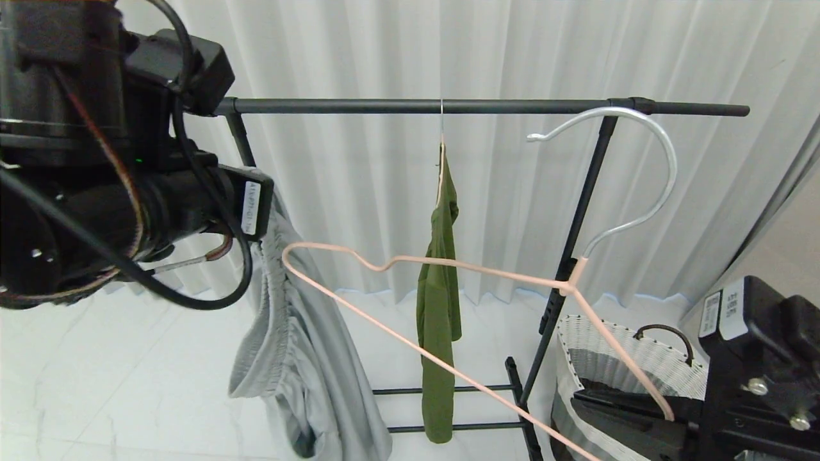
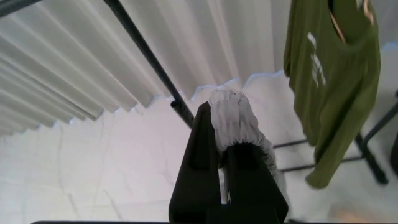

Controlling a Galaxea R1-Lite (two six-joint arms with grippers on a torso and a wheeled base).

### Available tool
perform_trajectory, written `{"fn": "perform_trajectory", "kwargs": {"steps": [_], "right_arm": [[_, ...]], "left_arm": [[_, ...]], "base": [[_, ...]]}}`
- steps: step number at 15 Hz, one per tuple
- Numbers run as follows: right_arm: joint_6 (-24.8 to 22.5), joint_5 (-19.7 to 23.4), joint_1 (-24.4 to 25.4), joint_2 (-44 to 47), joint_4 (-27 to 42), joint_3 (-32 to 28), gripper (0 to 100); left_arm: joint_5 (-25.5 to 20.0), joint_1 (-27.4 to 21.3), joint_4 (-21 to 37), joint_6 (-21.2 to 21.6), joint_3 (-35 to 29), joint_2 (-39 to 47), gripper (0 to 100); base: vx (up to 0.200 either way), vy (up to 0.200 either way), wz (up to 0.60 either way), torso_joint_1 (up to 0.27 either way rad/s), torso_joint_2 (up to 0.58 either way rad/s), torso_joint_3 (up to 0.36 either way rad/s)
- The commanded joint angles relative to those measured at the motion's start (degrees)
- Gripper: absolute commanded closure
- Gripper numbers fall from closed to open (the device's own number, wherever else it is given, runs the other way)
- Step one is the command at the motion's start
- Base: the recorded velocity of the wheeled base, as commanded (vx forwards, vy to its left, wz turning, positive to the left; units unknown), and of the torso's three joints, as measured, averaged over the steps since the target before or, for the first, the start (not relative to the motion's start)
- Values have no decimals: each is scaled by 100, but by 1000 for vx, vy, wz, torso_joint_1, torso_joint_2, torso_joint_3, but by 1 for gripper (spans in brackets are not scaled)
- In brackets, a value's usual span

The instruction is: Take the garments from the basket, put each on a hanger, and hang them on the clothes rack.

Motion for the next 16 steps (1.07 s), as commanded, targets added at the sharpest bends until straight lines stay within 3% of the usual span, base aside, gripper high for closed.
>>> {"fn": "perform_trajectory", "kwargs": {"steps": [1, 5, 8, 12, 16], "right_arm": [[34, -1, 3, 63, -3, 9, 100], [254, -1, -59, 300, -47, -70, 100], [298, -28, -463, 432, -47, -70, 100], [298, -36, -885, 388, -39, -87, 100], [333, -36, -1078, 423, -47, -184, 100]], "left_arm": [[60, -134, 3, -106, -319, 509, 100], [69, -398, 3, -440, -574, 685, 100], [104, -407, 12, -431, -662, 746, 100], [816, -398, 3, -440, -829, 1036, 100], [825, -415, 3, -440, -917, 1115, 100]], "base": [[0, 0, 0, 0, 0, 0], [0, 0, 0, 0, 0, 0], [0, 0, 0, 0, 0, 0], [0, 0, 0, 0, 0, 0], [0, 0, 0, 0, 0, 0]]}}
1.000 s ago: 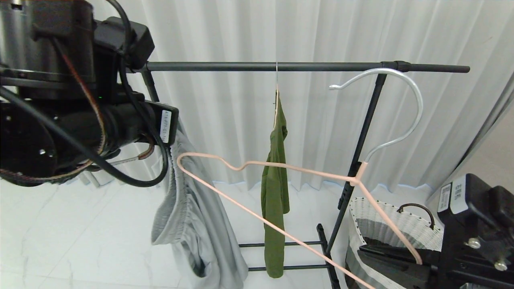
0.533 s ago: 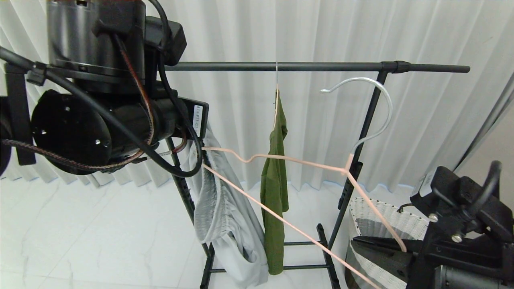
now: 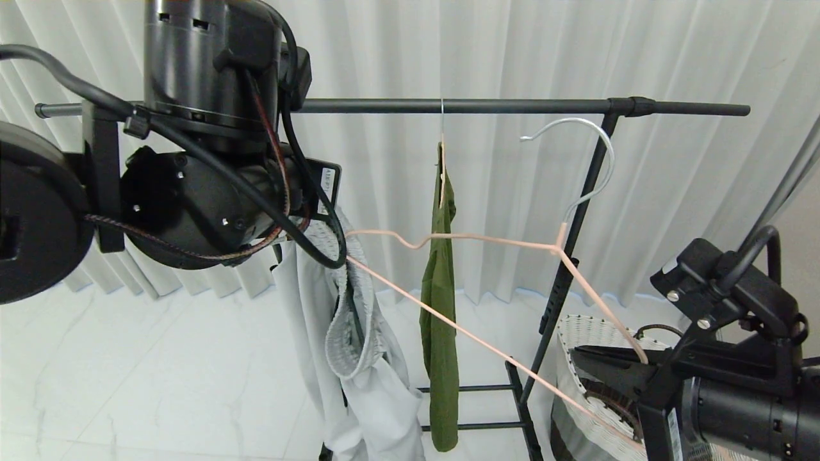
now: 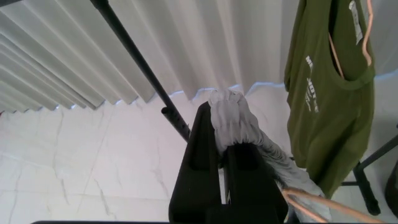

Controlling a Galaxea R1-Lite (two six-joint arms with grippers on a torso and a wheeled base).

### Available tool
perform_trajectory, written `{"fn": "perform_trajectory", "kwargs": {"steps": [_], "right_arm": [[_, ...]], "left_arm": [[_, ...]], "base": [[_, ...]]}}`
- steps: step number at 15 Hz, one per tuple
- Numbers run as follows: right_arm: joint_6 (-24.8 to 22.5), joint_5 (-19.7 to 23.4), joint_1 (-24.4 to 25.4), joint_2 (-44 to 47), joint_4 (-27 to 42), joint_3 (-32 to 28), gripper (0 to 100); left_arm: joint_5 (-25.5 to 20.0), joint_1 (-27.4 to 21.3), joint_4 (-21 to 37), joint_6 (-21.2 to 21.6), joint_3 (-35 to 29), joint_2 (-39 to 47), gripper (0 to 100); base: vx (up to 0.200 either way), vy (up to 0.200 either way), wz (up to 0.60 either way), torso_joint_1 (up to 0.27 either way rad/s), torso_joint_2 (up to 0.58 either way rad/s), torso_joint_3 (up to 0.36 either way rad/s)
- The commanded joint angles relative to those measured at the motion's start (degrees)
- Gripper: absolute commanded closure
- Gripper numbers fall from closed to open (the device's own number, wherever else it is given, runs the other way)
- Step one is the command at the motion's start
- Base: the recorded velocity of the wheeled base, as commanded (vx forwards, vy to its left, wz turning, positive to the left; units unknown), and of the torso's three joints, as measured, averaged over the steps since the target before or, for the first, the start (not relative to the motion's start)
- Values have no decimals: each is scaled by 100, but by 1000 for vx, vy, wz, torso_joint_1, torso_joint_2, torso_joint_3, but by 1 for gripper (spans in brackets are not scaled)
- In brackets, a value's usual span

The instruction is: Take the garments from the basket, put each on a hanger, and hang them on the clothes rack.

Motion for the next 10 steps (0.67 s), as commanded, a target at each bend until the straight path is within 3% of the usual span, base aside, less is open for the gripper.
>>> {"fn": "perform_trajectory", "kwargs": {"steps": [1, 10], "right_arm": [[6, -1, -109, 27, -6, -43, 100], [50, -1, -101, 546, -735, -131, 100]], "left_arm": [[2, -5, 2, -1, -16, 41, 100], [2, -215, 2, -27, -244, 147, 100]], "base": [[0, 0, 0, 0, 0, 0], [0, 0, 0, 0, 0, 0]]}}
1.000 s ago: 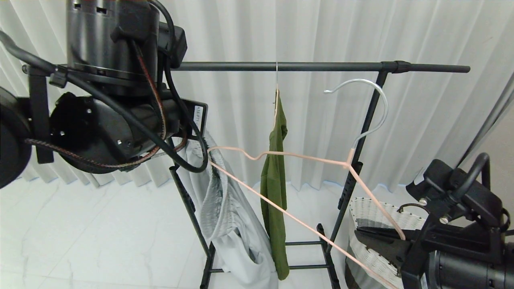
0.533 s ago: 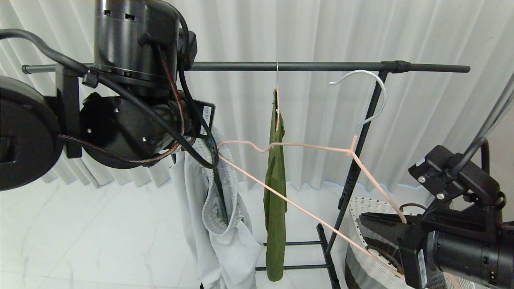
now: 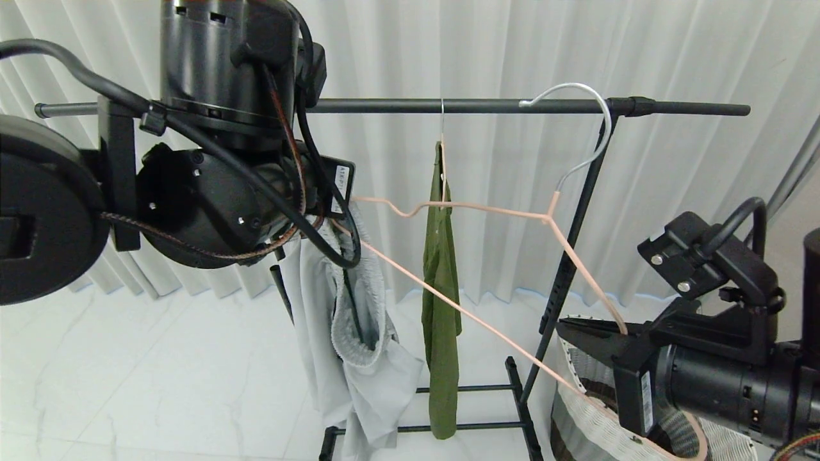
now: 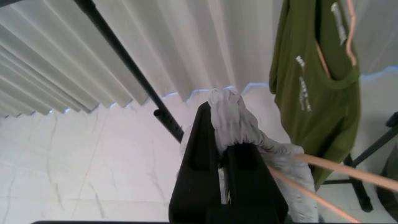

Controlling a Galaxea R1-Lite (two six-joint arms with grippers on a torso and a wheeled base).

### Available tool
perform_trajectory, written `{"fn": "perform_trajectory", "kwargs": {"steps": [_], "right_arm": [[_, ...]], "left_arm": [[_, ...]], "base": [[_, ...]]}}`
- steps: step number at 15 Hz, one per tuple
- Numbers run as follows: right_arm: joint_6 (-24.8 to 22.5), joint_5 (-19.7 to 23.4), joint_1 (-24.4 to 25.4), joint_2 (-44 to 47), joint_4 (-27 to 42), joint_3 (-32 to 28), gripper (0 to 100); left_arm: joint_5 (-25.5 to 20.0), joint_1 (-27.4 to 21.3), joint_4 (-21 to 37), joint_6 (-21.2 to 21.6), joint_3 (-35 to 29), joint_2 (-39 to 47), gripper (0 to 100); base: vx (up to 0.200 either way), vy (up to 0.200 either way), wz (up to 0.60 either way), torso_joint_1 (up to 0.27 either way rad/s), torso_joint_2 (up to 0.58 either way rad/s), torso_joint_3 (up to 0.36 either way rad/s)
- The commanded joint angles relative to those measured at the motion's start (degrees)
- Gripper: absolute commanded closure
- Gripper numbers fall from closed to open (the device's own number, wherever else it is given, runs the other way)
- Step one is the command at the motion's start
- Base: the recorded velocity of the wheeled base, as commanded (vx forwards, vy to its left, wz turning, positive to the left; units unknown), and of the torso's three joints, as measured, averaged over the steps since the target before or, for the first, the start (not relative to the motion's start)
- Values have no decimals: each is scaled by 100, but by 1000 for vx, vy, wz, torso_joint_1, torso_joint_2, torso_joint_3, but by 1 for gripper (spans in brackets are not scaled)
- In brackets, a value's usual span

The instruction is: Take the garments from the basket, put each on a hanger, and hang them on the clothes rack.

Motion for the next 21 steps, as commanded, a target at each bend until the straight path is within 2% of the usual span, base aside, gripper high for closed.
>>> {"fn": "perform_trajectory", "kwargs": {"steps": [1, 4, 8, 14, 18, 21], "right_arm": [[47, -3, 6, 368, -203, -46, 100], [249, -30, -38, 658, -388, -196, 100], [548, -425, -38, 1124, -414, -565, 100], [557, -425, 6, 1528, -836, -609, 100], [548, -434, 41, 1809, -1425, -591, 100], [557, -434, 41, 1774, -1460, -565, 100]], "left_arm": [[1, -54, 0, 0, -99, 48, 100], [10, -72, 0, 0, -90, 57, 100], [10, -388, 9, -132, -99, 110, 100], [10, -968, 9, -475, -99, 128, 100], [1, -1302, 0, -501, -222, 128, 100], [1, -1355, 0, -501, -345, 128, 100]], "base": [[0, 0, 0, 0, 0, 0], [0, 0, 0, 0, 0, 0], [0, 0, 0, 0, 0, 0], [0, 0, 0, 0, 0, 0], [0, 0, 0, 0, 0, 0], [0, 0, 0, 0, 0, 0]]}}
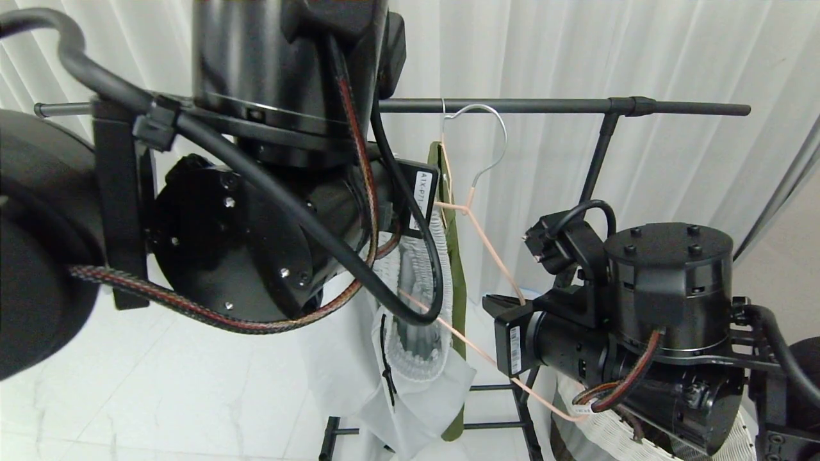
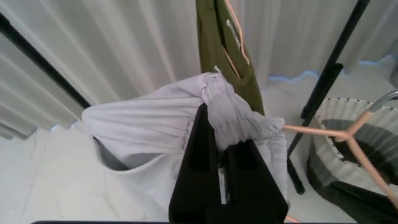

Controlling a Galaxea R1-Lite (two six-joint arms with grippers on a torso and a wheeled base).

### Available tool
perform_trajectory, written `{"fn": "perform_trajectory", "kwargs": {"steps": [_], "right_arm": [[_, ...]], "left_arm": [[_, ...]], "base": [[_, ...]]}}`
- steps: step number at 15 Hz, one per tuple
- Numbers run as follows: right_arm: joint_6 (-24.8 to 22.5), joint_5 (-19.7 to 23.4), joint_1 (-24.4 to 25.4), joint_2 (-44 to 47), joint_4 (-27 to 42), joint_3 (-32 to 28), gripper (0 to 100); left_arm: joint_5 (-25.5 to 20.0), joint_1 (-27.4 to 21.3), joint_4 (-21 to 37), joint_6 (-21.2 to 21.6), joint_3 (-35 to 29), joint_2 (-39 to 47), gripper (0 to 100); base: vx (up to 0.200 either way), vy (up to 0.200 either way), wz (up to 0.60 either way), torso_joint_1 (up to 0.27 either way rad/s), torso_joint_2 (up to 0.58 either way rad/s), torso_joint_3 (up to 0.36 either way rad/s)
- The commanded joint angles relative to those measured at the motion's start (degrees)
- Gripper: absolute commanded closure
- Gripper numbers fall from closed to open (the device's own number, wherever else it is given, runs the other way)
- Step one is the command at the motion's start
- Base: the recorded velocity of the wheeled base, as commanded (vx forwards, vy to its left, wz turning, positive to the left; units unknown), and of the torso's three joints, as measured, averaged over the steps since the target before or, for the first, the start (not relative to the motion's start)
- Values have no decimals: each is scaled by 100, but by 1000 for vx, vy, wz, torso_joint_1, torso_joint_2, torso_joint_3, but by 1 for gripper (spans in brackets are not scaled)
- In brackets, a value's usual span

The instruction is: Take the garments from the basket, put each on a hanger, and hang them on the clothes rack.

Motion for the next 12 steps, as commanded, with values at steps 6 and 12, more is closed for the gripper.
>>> {"fn": "perform_trajectory", "kwargs": {"steps": [6, 12], "right_arm": [[7, -265, -23, -19, -416, 124, 100], [16, -362, -75, -643, -988, 642, 100]], "left_arm": [[1, -362, 4, -45, -173, 3, 100], [71, -362, 4, -89, 117, -14, 100]], "base": [[0, 0, 0, 0, 0, 0], [0, 0, 0, 0, 0, 0]]}}
